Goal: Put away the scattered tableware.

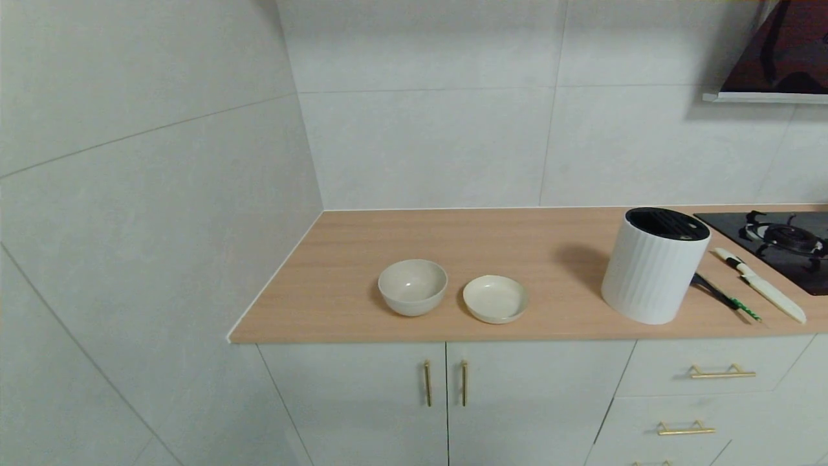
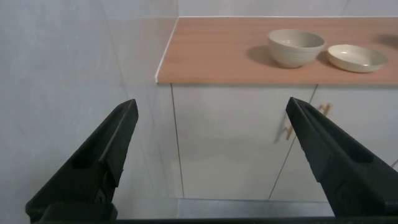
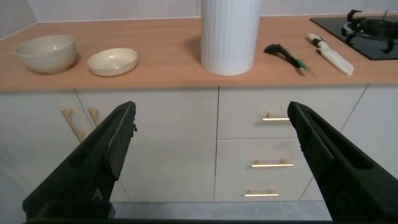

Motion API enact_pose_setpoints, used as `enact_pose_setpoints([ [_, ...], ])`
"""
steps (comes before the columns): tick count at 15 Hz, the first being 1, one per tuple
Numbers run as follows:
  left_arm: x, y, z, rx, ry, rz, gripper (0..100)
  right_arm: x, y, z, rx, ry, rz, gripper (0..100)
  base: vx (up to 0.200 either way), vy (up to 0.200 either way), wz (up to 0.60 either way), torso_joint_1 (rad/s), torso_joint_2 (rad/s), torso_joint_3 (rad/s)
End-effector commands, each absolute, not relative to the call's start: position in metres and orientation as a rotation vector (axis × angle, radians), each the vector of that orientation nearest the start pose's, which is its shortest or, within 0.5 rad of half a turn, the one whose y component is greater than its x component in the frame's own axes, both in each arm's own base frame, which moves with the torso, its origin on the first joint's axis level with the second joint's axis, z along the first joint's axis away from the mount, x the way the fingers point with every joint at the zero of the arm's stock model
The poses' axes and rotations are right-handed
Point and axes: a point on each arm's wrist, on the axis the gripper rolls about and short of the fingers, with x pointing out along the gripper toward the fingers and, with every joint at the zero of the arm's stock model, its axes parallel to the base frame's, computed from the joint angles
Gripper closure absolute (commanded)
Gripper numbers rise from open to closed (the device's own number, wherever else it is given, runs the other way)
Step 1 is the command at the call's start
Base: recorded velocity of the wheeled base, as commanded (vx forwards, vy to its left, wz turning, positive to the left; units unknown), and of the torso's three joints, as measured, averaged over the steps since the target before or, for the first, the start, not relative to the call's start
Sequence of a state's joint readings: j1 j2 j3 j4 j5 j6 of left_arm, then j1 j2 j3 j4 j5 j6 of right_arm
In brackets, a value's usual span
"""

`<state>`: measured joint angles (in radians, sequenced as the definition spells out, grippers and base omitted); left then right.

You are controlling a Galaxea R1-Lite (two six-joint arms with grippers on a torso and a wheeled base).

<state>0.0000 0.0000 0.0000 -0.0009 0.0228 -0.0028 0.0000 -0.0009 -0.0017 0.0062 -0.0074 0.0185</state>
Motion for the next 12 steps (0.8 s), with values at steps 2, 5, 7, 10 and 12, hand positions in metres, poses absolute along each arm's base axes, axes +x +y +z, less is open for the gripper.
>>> enact_pose_setpoints([
  [2, -0.0228, 0.0005, 0.0756, -0.003, -0.002, 0.023, 0, -0.0229, -0.0002, 0.0753, 0.018, 0.005, -0.008, 0, 0.0, 0.0, 0.0, 0.0, 0.0, 0.0],
  [5, -0.0228, 0.0005, 0.0756, -0.003, -0.002, 0.023, 0, -0.0229, -0.0002, 0.0753, 0.018, 0.005, -0.008, 0, 0.0, 0.0, 0.0, 0.0, 0.0, 0.0],
  [7, -0.0228, 0.0005, 0.0756, -0.003, -0.002, 0.023, 0, -0.0229, -0.0002, 0.0753, 0.018, 0.005, -0.008, 0, 0.0, 0.0, 0.0, 0.0, 0.0, 0.0],
  [10, -0.0228, 0.0005, 0.0756, -0.003, -0.002, 0.023, 0, -0.0229, -0.0002, 0.0753, 0.018, 0.005, -0.008, 0, 0.0, 0.0, 0.0, 0.0, 0.0, 0.0],
  [12, -0.0228, 0.0005, 0.0756, -0.003, -0.002, 0.023, 0, -0.0229, -0.0002, 0.0753, 0.018, 0.005, -0.008, 0, 0.0, 0.0, 0.0, 0.0, 0.0, 0.0],
])
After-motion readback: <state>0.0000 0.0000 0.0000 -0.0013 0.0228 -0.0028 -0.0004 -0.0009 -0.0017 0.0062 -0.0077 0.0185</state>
